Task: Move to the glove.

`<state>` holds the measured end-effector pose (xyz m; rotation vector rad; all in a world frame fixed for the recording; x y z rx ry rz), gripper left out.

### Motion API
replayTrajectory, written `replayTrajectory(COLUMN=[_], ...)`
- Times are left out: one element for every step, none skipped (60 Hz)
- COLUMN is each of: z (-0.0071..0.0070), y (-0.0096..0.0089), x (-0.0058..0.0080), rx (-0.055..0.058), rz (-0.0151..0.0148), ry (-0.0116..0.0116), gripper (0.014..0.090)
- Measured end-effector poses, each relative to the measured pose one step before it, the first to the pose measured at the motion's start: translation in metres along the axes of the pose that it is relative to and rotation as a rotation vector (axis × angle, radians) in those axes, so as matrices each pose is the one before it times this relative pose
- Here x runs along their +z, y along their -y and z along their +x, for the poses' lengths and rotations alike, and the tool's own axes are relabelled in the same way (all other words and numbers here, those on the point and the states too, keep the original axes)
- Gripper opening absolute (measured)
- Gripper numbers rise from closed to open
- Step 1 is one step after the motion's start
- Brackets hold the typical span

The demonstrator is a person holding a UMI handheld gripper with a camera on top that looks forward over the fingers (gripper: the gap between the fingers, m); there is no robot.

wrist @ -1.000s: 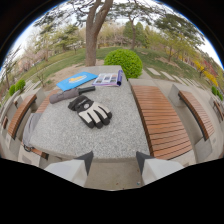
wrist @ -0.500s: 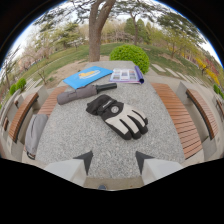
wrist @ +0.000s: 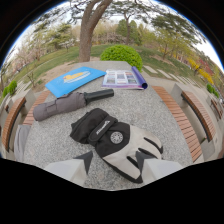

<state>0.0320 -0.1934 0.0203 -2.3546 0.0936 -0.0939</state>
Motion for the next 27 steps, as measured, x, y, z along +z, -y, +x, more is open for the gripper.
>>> replayTrajectory(z=[0.00092, -0.00086, -0.00094, -0.0006, -0.00011, -0.00051, -0.00027, -0.00035, -0.00019, 0.00009, -0.00022, -0.00085, -0.00011, 0.00011, 0.00001, -0.00021, -0.00031, -0.00004, -0.0001, 0.00011, -0.00043, -0.00052, -0.00021, 0.00008, 0.00003, -0.00006, -0.0005], y=[0.00123, 0.00196, 0.00125, 0.00107, 0.00094, 0.00028, 0.00063, 0.00036, 0.0003, 0.00023, 0.00032, 0.0, 0.00003, -0.00004, -0.00004, 0.00003, 0.00009, -0.00001, 0.00015, -0.00007, -0.0001, 0.00006, 0.00036, 0.00032, 0.00001, 0.00001, 0.00007], x=[0.00228, 0.00132, 0.00136, 0.0011, 0.00073, 0.0018, 0.00042, 0.0003, 0.0004, 0.00016, 0.00035, 0.00064, 0.00025, -0.00007, -0.00001, 0.0001, 0.00006, -0.00001, -0.00002, 0.00046, 0.00008, 0.0, -0.0001, -0.00019, -0.00021, -0.00037, -0.00013], rx=[0.0018, 0.0014, 0.0015, 0.001, 0.0008, -0.0001, -0.0008, -0.0008, -0.0002, 0.0001, -0.0001, -0.0008, -0.0003, -0.0001, 0.0002, 0.0003, 0.0001, 0.0001, 0.0016, 0.0013, 0.0017, 0.002, 0.0027, 0.0019, 0.0009, 0.0001, 0.0005], rz=[0.00175, -0.00004, 0.00069, 0.00026, -0.00039, 0.00032, -0.00091, -0.00064, -0.00062, -0.00038, 0.00006, -0.00081, -0.00087, -0.00082, -0.00063, -0.00048, -0.00056, -0.00052, 0.00001, -0.0014, -0.00123, -0.0007, 0.0005, 0.00079, -0.00024, -0.0002, -0.00035], ry=[-0.00216, 0.00135, 0.00223, 0.00097, -0.00044, -0.00109, 0.0008, 0.0013, 0.0, -0.00084, 0.00024, 0.00095, 0.00039, -0.00084, -0.00043, 0.0004, 0.00093, 0.00006, -0.00109, -0.00083, 0.001, 0.0016, 0.00101, -0.00061, -0.00044, 0.00143, 0.00267], gripper=[0.0846, 0.0848, 0.0849, 0.0849, 0.0849, 0.0849, 0.0847, 0.0848, 0.0848, 0.0848, 0.0847, 0.0849, 0.0849, 0.085, 0.0849, 0.085, 0.0853, 0.0854, 0.0854, 0.0854, 0.0857, 0.0858, 0.0858, 0.0859, 0.0857, 0.0856, 0.0857])
